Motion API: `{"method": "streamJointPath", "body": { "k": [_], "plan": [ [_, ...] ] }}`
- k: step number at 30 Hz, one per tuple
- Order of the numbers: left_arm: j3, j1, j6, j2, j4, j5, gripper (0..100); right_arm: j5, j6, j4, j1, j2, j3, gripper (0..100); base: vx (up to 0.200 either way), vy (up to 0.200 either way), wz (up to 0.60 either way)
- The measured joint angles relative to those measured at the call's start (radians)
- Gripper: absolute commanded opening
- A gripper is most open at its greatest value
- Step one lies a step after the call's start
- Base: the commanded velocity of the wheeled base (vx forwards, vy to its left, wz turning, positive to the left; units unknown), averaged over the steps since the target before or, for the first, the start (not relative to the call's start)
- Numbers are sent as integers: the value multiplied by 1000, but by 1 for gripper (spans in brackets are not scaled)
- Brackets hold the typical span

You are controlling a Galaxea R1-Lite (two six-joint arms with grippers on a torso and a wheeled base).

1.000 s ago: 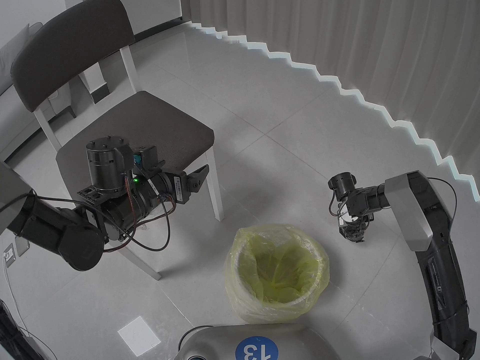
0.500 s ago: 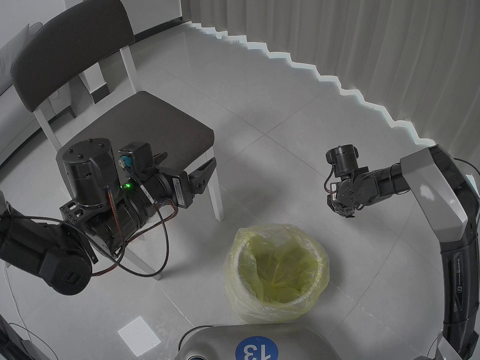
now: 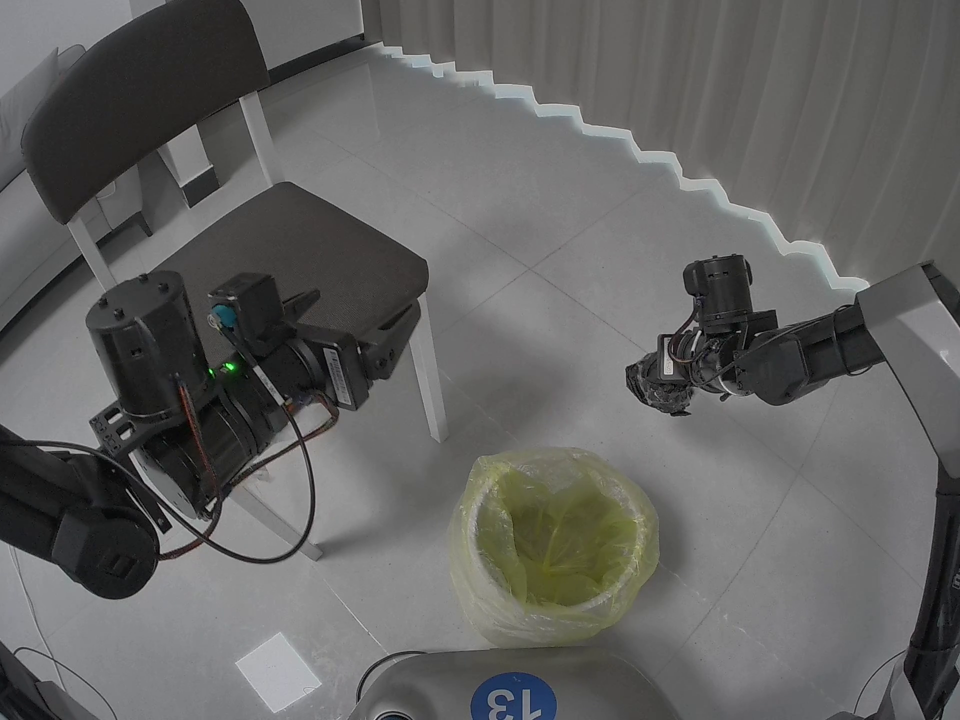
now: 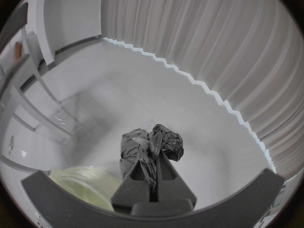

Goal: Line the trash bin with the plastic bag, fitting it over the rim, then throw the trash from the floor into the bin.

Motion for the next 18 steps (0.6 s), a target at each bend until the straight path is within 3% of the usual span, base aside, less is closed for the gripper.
{"method": "streamJointPath", "body": {
  "k": [9, 18],
  "plan": [
    [-68, 108, 45, -34, -2, 7, 100, 88, -48, -276, 12, -126, 234, 0, 0, 0, 0],
    [-12, 172, 19, -74, -91, 70, 100, 108, -53, -457, 76, -222, 415, 0, 0, 0, 0]
  ]
}}
